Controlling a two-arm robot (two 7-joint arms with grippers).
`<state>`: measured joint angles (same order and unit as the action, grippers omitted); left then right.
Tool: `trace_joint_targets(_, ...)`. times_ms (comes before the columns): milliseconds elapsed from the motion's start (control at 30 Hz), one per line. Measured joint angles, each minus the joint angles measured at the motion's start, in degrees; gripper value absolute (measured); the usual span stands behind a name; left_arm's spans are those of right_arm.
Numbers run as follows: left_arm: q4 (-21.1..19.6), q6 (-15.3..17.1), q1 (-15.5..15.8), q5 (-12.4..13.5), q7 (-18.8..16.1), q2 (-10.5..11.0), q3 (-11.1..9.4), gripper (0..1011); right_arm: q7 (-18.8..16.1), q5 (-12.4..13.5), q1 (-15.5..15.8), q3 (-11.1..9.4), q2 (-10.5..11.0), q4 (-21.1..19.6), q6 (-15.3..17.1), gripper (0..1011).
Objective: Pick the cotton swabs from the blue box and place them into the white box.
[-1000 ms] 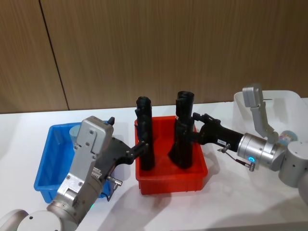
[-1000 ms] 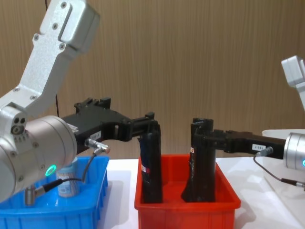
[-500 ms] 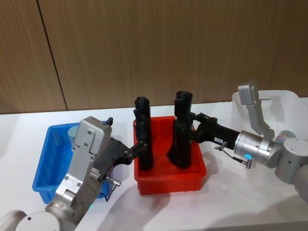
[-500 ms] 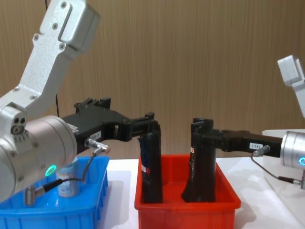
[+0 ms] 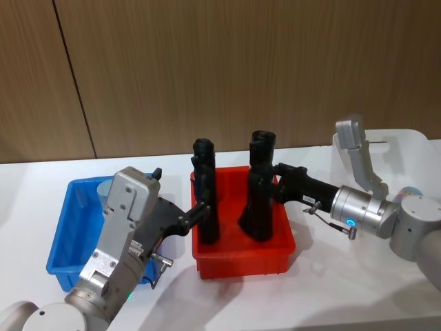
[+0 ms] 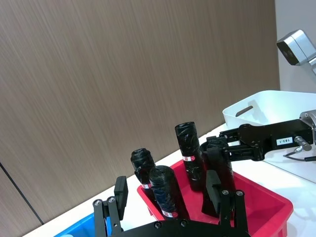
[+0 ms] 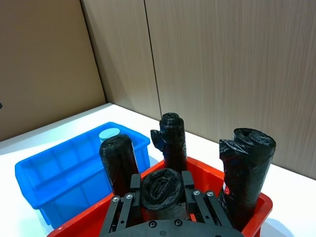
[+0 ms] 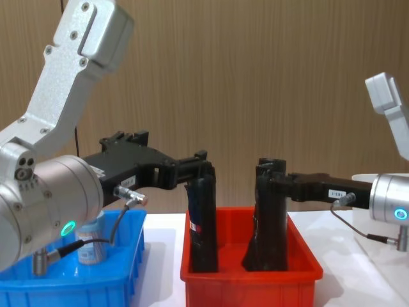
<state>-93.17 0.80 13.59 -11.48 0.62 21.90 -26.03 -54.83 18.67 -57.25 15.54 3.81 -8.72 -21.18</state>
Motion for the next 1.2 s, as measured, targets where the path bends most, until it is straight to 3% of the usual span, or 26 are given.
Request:
trace_joint_targets(333,0.0,0.0,0.0,0.0,0.0,0.0,0.0,1004,-0.6,0.0,-0.9,-0.5,-0.3,0.6,-1.3,426)
trace_joint_targets(533,0.0,0.0,0.0,0.0,0.0,0.0,0.0,1004,-0.7,0.4,0.1,-1.1,-0.1,-3.3,-0.9,392)
trace_joint_targets(733,0.0,0.0,0.0,0.0,0.0,0.0,0.0,1004,0.9,1.1,5.7,-2.0,1.7,-17.6,4.2,359)
trace_joint_targets(767,0.0,0.0,0.0,0.0,0.0,0.0,0.0,1004,0.9,1.1,5.7,-2.0,1.7,-17.6,4.2,355)
trace_joint_targets(867,0.0,0.0,0.0,0.0,0.0,0.0,0.0,1004,2.3,1.6,8.7,-2.7,2.9,-25.8,7.0,339)
trace_joint_targets(1200,0.0,0.0,0.0,0.0,0.0,0.0,0.0,1004,6.1,1.9,14.9,-5.4,6.4,-43.8,12.6,321)
